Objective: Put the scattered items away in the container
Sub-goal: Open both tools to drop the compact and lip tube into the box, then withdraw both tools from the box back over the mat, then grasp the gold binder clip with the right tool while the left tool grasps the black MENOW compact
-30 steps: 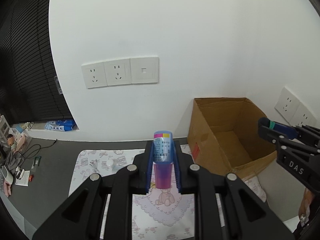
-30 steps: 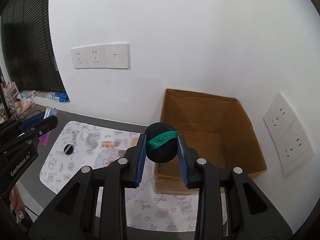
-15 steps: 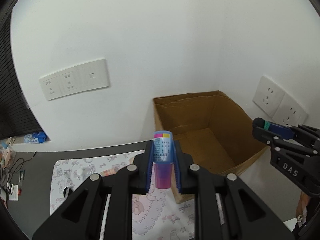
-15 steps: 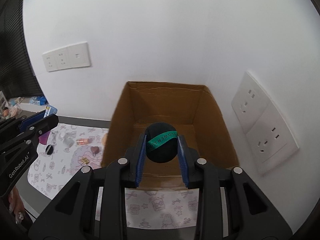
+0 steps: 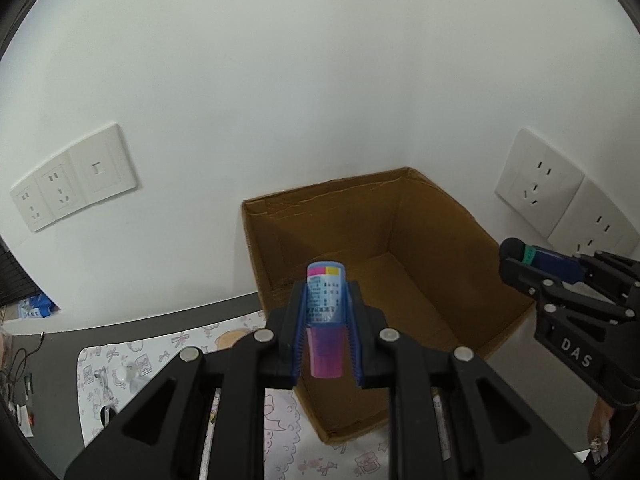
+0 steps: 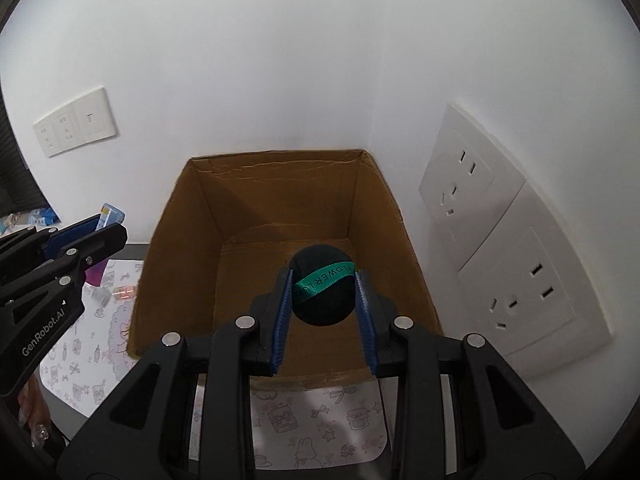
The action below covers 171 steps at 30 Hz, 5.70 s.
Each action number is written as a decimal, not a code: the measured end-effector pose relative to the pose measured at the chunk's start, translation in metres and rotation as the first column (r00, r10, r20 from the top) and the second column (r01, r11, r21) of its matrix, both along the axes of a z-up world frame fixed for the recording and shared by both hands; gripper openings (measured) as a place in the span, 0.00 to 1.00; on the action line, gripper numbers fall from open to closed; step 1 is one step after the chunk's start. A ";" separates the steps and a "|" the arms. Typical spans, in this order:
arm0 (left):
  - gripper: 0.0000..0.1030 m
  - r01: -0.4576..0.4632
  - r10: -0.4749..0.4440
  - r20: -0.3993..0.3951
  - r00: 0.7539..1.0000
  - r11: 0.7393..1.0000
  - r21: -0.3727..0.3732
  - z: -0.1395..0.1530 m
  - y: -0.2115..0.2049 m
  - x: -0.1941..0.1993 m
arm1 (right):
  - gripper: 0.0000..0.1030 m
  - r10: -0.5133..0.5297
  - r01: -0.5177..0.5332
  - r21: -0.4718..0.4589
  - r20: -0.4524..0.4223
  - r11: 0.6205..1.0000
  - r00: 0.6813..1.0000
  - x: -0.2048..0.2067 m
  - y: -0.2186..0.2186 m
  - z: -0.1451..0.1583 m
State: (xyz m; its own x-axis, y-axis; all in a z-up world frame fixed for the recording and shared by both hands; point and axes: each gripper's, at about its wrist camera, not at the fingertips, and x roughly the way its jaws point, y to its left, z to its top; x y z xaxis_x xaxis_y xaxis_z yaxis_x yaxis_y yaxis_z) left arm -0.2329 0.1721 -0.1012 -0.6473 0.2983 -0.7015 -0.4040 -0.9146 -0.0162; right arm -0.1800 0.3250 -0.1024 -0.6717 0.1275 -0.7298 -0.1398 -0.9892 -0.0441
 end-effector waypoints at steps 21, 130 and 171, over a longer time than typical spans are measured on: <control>0.88 -0.062 0.069 0.110 0.992 0.996 -0.066 -0.025 0.009 -0.037 | 0.92 -0.035 0.035 -0.032 0.014 0.999 0.999 -0.026 0.011 -0.014; 0.90 -0.370 0.379 0.087 0.921 0.923 -0.103 -0.116 -0.395 0.040 | 1.00 0.316 -0.316 -0.008 0.067 0.949 0.946 -0.016 -0.344 -0.088; 0.92 -0.330 0.348 0.243 0.905 0.937 -0.113 -0.288 -0.407 -0.035 | 1.00 0.301 -0.294 -0.069 0.274 0.953 0.913 -0.082 -0.340 -0.293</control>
